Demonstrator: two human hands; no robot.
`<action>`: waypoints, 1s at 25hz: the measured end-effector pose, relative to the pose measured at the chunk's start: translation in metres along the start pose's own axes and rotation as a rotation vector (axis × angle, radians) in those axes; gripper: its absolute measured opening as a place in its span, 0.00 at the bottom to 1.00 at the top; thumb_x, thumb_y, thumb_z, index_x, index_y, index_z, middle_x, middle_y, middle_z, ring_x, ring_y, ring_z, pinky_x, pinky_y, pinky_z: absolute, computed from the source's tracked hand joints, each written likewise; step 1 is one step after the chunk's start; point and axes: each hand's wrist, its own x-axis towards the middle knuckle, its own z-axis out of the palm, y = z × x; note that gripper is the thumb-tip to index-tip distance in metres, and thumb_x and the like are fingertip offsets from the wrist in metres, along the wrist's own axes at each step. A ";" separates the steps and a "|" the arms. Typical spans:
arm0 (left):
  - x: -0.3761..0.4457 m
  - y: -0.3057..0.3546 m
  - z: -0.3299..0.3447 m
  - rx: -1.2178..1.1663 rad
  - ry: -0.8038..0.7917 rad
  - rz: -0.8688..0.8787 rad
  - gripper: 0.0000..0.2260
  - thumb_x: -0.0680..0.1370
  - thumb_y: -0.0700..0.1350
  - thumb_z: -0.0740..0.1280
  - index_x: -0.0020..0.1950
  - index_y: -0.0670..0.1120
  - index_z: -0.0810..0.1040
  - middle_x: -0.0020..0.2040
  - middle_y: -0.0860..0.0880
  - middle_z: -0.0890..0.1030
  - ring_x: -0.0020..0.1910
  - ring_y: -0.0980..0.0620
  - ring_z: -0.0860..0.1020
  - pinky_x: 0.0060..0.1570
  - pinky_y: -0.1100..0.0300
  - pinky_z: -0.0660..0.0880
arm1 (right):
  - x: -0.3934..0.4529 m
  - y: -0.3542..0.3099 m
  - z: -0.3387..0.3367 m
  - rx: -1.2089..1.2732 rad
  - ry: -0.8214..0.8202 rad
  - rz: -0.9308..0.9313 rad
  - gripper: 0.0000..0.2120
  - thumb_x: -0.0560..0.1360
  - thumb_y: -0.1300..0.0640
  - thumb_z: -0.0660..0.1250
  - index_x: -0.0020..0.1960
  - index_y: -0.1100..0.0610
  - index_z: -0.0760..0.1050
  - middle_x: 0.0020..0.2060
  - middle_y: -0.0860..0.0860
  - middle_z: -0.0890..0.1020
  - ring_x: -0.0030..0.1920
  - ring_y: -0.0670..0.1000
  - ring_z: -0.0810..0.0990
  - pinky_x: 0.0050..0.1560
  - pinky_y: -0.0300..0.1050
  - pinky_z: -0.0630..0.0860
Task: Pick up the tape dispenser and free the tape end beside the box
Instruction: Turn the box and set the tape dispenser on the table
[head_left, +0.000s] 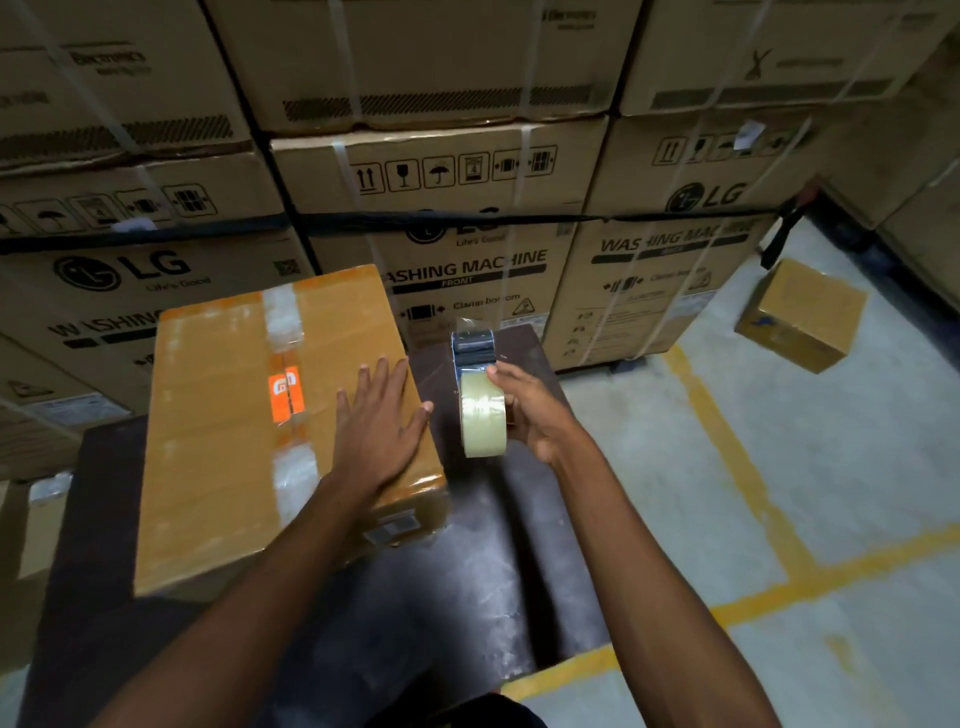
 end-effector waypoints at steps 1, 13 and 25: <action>-0.001 -0.001 0.005 0.030 -0.012 -0.012 0.33 0.85 0.65 0.53 0.87 0.51 0.53 0.88 0.46 0.53 0.87 0.39 0.52 0.82 0.33 0.49 | 0.007 0.010 -0.004 0.007 -0.002 0.023 0.13 0.78 0.45 0.73 0.61 0.47 0.83 0.44 0.48 0.87 0.43 0.50 0.83 0.41 0.46 0.71; -0.005 -0.005 0.022 0.163 0.023 -0.052 0.33 0.85 0.65 0.47 0.88 0.52 0.50 0.89 0.48 0.50 0.87 0.42 0.49 0.82 0.36 0.47 | 0.080 0.126 -0.009 -0.014 0.099 0.357 0.24 0.67 0.36 0.75 0.55 0.50 0.81 0.48 0.57 0.78 0.41 0.53 0.76 0.40 0.45 0.69; -0.004 -0.004 0.027 0.149 0.041 -0.060 0.31 0.86 0.63 0.51 0.88 0.52 0.52 0.88 0.49 0.51 0.87 0.42 0.50 0.83 0.35 0.48 | 0.107 0.145 0.001 -0.066 0.242 0.254 0.43 0.65 0.24 0.70 0.64 0.58 0.77 0.57 0.60 0.87 0.53 0.59 0.87 0.43 0.49 0.84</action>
